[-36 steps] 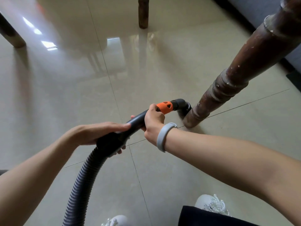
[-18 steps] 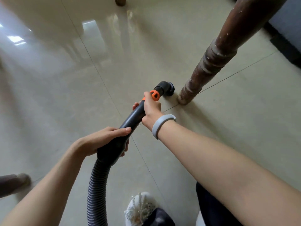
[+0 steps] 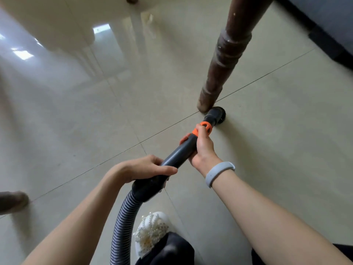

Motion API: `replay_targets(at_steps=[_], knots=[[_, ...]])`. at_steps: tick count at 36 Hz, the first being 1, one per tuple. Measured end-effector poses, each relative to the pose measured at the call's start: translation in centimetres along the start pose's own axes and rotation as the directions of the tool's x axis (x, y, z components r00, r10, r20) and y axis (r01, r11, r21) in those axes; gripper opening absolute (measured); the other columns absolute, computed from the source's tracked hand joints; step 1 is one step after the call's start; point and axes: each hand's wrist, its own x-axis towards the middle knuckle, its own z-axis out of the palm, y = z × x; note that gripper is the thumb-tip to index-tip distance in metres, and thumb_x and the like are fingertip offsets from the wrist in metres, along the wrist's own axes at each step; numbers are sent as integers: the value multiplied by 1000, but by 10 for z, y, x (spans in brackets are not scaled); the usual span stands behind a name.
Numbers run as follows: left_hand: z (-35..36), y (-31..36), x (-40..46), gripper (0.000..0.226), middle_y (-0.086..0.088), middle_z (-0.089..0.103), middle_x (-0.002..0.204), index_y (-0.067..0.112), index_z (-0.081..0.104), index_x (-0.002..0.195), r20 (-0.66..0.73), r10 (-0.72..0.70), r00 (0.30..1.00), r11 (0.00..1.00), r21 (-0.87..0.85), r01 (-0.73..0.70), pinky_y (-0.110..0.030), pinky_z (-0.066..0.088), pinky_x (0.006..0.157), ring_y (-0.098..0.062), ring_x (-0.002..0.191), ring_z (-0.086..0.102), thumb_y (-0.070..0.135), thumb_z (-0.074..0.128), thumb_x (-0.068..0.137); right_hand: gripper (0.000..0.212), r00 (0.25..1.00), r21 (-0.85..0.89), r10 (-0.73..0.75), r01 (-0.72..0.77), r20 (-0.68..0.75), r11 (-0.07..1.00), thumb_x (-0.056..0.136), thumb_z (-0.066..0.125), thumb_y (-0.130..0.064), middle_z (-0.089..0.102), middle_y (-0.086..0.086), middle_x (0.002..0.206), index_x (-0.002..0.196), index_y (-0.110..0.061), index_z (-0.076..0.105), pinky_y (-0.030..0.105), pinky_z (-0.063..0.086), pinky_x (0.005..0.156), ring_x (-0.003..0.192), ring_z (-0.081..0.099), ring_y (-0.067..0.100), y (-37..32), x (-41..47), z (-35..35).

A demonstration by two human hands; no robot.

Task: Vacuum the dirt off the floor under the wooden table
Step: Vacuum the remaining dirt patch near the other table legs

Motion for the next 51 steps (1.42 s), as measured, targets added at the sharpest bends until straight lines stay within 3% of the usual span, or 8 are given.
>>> replay_targets(at_steps=[7, 16, 25, 28, 34, 39, 45, 51], knots=[[27, 35, 29, 64, -9, 73, 83, 14, 64, 80, -87, 20, 996, 995, 103, -11, -43, 55, 87, -24, 80, 70, 72, 65, 53, 27, 999, 12, -40, 40, 33, 999, 88, 56, -23, 42, -2, 43, 70, -17, 38, 22, 46, 46, 35, 45, 14, -38, 16, -26], [54, 91, 70, 43, 0, 69, 72, 20, 61, 73, -95, 90, 991, 985, 156, -75, -35, 55, 79, -16, 65, 66, 63, 64, 70, 24, 990, 196, -67, 91, -125, 976, 86, 59, -20, 42, -1, 40, 73, -10, 42, 18, 40, 41, 32, 42, 14, -96, 28, -67], [49, 82, 73, 39, 1, 67, 73, 20, 63, 80, -185, 130, 974, 987, 120, -109, -38, 55, 84, -16, 68, 66, 59, 64, 80, 24, 999, 99, -38, 34, 37, 994, 84, 59, -23, 45, 2, 50, 73, -13, 41, 22, 42, 42, 39, 45, 13, -100, 46, -50], [39, 73, 59, 48, 0, 68, 73, 22, 62, 75, -136, 77, 988, 991, 122, -60, -37, 55, 82, -15, 68, 66, 69, 64, 63, 25, 997, 119, -37, 29, 63, 992, 85, 59, -25, 42, -1, 50, 73, -16, 38, 20, 42, 42, 38, 43, 12, -82, 42, -41], [40, 65, 51, 58, 4, 71, 80, 22, 65, 81, 49, -55, 997, 966, 257, 41, -30, 53, 84, -10, 78, 67, 73, 63, 55, 22, 981, 89, -95, 111, -172, 990, 88, 59, -30, 46, 3, 57, 81, -12, 47, 25, 46, 51, 40, 48, 15, -52, 14, -70], [58, 67, 66, 51, 1, 71, 82, 16, 66, 86, 12, 56, 998, 977, 205, -58, -31, 53, 83, -10, 75, 66, 66, 62, 74, 24, 958, 114, -122, 156, -258, 981, 89, 58, -25, 46, 2, 48, 74, -12, 44, 27, 45, 51, 37, 47, 16, -72, 15, -84], [68, 97, 87, 41, 3, 67, 75, 18, 64, 82, -180, 238, 954, 966, 146, -213, -31, 52, 76, -11, 68, 63, 57, 52, 87, 26, 989, 92, -94, 105, -111, 990, 87, 61, -21, 46, 4, 46, 70, -11, 43, 23, 45, 41, 37, 46, 18, -129, 42, -76], [81, 120, 109, 42, 1, 67, 75, 18, 64, 77, -8, 233, 972, 945, 238, -225, -33, 53, 77, -12, 69, 64, 57, 53, 88, 21, 924, 192, -136, 215, -357, 958, 87, 49, -16, 42, 3, 47, 70, -10, 39, 19, 38, 41, 29, 39, 15, -142, 27, -111]])
